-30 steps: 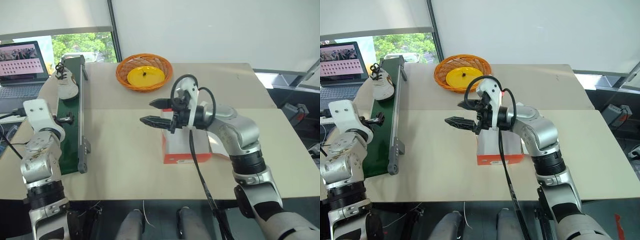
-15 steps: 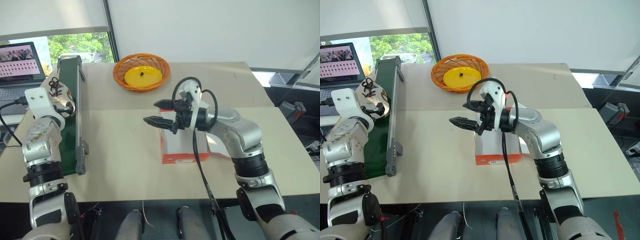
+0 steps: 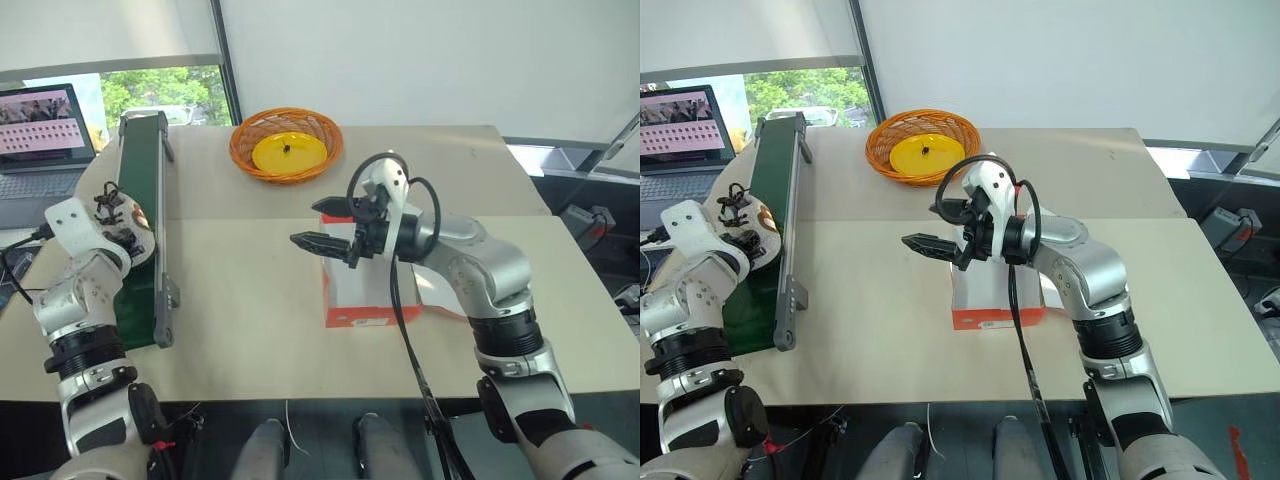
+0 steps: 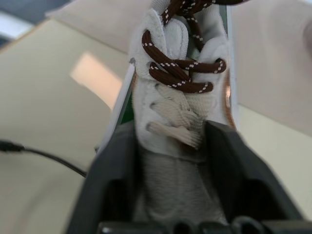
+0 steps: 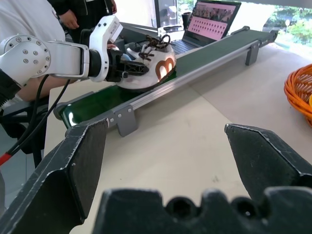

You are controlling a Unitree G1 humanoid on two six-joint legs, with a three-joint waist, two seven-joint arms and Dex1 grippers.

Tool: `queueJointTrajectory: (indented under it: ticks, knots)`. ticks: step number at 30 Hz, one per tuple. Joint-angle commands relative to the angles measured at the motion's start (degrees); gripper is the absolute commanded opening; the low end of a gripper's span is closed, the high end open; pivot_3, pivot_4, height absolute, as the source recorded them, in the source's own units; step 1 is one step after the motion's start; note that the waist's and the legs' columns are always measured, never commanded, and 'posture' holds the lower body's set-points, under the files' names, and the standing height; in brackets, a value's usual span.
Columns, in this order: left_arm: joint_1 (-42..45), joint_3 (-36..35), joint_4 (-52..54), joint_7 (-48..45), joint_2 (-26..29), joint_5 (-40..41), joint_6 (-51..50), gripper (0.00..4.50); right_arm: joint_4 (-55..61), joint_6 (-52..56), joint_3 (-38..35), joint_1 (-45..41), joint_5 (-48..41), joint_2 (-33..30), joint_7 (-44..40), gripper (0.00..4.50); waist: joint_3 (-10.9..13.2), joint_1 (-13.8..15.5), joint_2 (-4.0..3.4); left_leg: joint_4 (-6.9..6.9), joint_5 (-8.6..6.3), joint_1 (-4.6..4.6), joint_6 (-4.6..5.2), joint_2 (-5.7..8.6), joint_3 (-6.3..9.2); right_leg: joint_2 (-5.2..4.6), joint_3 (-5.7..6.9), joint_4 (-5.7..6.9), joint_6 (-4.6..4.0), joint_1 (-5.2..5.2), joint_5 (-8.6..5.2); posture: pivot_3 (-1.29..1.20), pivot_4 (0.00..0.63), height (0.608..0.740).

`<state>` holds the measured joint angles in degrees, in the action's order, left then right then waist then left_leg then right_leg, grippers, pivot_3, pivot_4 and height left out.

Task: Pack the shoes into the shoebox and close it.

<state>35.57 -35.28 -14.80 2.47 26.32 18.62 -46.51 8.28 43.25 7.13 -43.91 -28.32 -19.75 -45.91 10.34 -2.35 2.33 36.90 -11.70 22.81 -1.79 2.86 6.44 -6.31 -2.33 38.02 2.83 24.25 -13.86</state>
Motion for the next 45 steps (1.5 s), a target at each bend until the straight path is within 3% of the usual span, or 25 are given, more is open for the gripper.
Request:
queueJointTrajectory:
  ticks: [1,3,8,13,19,26,27,29,37,39,40,45]
  knots:
    - [1.65,-0.8,5.58,-0.12,-1.79,4.01,-0.45,0.53,2.39,0.48,-0.84,-0.79,-1.17,-0.22,0.29,4.5,0.0,0.19,0.01,0.0,0.01,0.0,-0.02,0.0,0.01,0.0,0.0,0.0,0.0,0.0,0.0,0.0,0.15,0.74]
    - [3.04,-0.77,9.34,-1.44,-3.4,7.14,-0.52,0.07,2.4,0.94,-0.97,-0.72,-1.39,-0.13,0.38,4.5,-0.03,0.29,0.06,0.04,0.01,0.05,-0.02,0.01,0.03,0.0,0.02,-0.02,-0.01,0.0,0.01,0.0,0.15,0.74]
    - [5.48,1.42,19.72,-5.87,-7.99,17.53,-4.08,0.07,0.78,3.81,-4.95,-1.47,-5.22,2.35,2.54,4.5,-0.05,0.17,0.12,0.04,0.01,0.24,-0.02,0.01,0.08,-0.01,0.05,-0.09,-0.01,0.09,0.02,0.0,0.15,0.74]
    - [6.09,8.57,30.54,-6.28,-15.51,25.98,-8.06,0.07,-9.11,9.4,-16.87,-7.06,-11.67,8.32,14.06,4.5,-0.06,-0.01,0.12,0.03,-0.02,0.23,0.0,0.07,0.05,-0.09,-0.01,-0.11,-0.01,0.07,0.03,0.0,0.15,0.74]
    - [7.87,16.21,32.29,-5.03,-22.1,27.72,-7.03,0.07,-15.27,13.04,-26.54,-12.37,-17.98,11.2,23.23,4.5,-0.06,-0.37,0.12,0.0,-0.02,0.18,0.01,0.05,-0.01,-0.03,-0.05,-0.09,-0.02,0.08,0.03,0.0,0.15,0.74]
    - [10.93,19.37,30.6,-3.96,-26.91,28.92,-5.78,0.07,-14.6,14.09,-26.94,-12.52,-19.3,10.9,26.34,4.5,-0.06,-0.3,0.12,0.0,-0.03,0.2,0.04,0.04,-0.08,-0.01,-0.08,-0.14,-0.01,0.07,0.03,0.0,0.15,0.74]
    - [10.98,19.81,30.48,-3.94,-27.42,28.86,-5.67,0.02,-14.54,13.96,-27.0,-12.46,-19.45,10.94,26.85,4.11,-0.06,-0.28,0.12,0.01,-0.03,0.19,0.04,0.05,-0.08,-0.01,-0.08,-0.15,-0.01,0.04,0.03,0.0,0.15,0.74]
    - [10.85,20.22,30.45,-3.82,-27.91,28.82,-5.51,0.02,-14.35,13.81,-27.25,-12.28,-19.87,11.05,27.59,3.9,-0.06,-0.26,0.12,0.01,-0.03,0.2,0.04,0.05,-0.08,0.0,-0.07,-0.16,-0.01,0.04,0.03,0.0,0.15,0.74]
    - [7.49,19.26,31.87,-2.07,-26.3,29.17,-6.96,0.02,-12.26,13.77,-27.6,-11.83,-22.6,11.24,29.6,1.26,-0.05,-0.34,0.11,0.0,-0.03,0.21,0.05,0.04,-0.08,0.01,-0.08,-0.19,-0.01,0.05,0.03,0.0,0.15,0.74]
    - [6.51,18.77,32.61,-1.54,-25.91,30.17,-7.35,0.9,-12.22,13.68,-27.62,-11.94,-23.01,11.37,29.78,0.74,-0.06,-0.33,0.11,0.0,-0.03,0.2,0.05,0.04,-0.08,0.01,-0.08,-0.19,-0.01,0.05,0.03,0.0,0.15,0.74]
    - [6.21,18.58,32.9,-1.35,-25.81,30.75,-7.42,1.1,-12.25,13.63,-27.6,-11.99,-23.17,11.42,29.8,0.59,-0.05,-0.31,0.11,0.0,-0.03,0.21,0.05,0.03,-0.08,0.01,-0.08,-0.19,-0.01,0.05,0.03,0.0,0.15,0.74]
    - [6.46,17.7,33.28,1.1,-25.68,33.23,-7.37,2.87,-12.75,13.28,-27.22,-12.26,-23.34,11.4,29.72,0.46,-0.05,-0.14,0.11,0.01,-0.03,0.23,0.05,0.04,-0.07,0.01,-0.06,-0.26,-0.01,0.04,0.03,0.0,0.15,0.74]
